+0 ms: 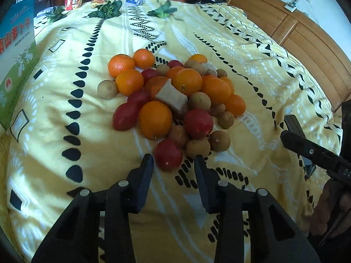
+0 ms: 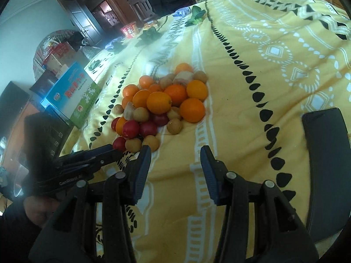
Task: Organize fruits
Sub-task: 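Grasp a red plum with the left tool while the right tool grasps a kiwi, then carry the plum and kiwi with both tools over the steel bowl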
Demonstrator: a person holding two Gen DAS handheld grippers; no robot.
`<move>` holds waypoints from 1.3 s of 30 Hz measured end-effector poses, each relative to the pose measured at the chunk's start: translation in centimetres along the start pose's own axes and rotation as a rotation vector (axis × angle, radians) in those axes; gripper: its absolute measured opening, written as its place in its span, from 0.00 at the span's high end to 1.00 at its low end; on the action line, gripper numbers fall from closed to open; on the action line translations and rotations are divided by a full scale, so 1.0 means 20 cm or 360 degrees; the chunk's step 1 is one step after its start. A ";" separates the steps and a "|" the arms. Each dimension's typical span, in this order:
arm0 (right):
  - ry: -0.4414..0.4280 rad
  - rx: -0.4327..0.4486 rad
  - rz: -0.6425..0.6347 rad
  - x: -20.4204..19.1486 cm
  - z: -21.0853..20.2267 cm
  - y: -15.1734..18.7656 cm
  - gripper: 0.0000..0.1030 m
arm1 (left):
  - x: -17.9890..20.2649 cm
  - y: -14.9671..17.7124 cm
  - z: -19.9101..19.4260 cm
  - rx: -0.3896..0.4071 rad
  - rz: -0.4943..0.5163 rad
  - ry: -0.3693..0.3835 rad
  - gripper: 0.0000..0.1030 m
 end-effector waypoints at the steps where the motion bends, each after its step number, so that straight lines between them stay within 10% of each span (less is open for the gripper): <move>1: -0.0003 0.0000 -0.0001 0.00 0.00 0.00 0.54 | 0.00 0.00 0.01 0.0002 0.0003 -0.0001 0.62; 6: -0.0025 -0.0028 -0.0024 -0.01 0.03 0.01 0.54 | -0.02 -0.01 0.03 0.0040 0.0011 -0.0006 0.76; 24: -0.0023 -0.0202 -0.0313 -0.20 0.35 0.02 0.55 | -0.12 0.06 -0.14 0.0117 -0.0083 -0.0061 0.76; 30: 0.0034 -0.0253 -0.0386 -0.23 0.43 0.05 0.76 | -0.10 0.06 -0.14 0.0111 -0.0072 -0.0055 0.76; 39: 0.0058 -0.0038 -0.0406 -0.35 0.18 0.00 0.77 | -0.07 -0.03 -0.43 0.0308 -0.0041 -0.0176 0.76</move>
Point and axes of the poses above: each gripper's, at about its wrist camera, not at the fingertips, and z roughly the way its jaws point, x to its right, y to its underside, the point moved 5 cm from there along z, roughly the way its jaws point, and after that the axes turned 10 degrees about z, right-handed, at the moved point
